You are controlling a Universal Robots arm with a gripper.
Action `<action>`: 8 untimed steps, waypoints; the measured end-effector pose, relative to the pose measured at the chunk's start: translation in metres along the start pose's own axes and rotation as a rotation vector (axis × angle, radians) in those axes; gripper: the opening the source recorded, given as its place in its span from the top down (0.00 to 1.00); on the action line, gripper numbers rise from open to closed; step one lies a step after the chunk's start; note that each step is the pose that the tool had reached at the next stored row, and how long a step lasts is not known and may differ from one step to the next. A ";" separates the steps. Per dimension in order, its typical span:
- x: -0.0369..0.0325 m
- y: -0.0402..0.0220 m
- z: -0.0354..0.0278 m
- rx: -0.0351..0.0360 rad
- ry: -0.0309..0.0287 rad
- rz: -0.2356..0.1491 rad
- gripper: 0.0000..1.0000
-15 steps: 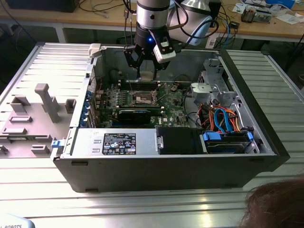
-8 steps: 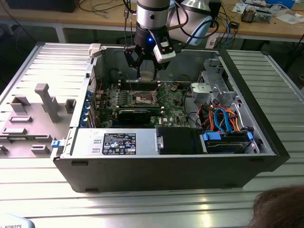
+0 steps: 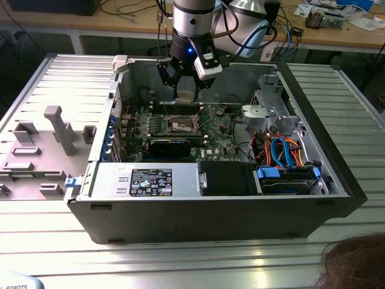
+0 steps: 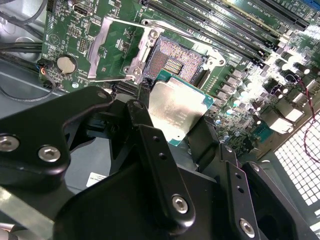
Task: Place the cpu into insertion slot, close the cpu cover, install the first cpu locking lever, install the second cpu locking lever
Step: 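Place the cpu into insertion slot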
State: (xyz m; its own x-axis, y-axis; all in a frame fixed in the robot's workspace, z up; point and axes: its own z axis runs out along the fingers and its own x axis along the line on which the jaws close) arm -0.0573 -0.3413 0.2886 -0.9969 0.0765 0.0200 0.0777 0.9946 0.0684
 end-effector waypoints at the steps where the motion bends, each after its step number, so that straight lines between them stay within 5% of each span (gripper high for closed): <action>1: 0.0000 0.0000 0.0000 -0.0001 -0.0001 0.001 0.45; 8: 0.0000 0.0000 0.0001 -0.0002 -0.0005 0.006 0.45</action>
State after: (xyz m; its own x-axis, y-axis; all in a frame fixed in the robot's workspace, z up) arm -0.0573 -0.3413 0.2885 -0.9964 0.0821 0.0199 0.0833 0.9942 0.0684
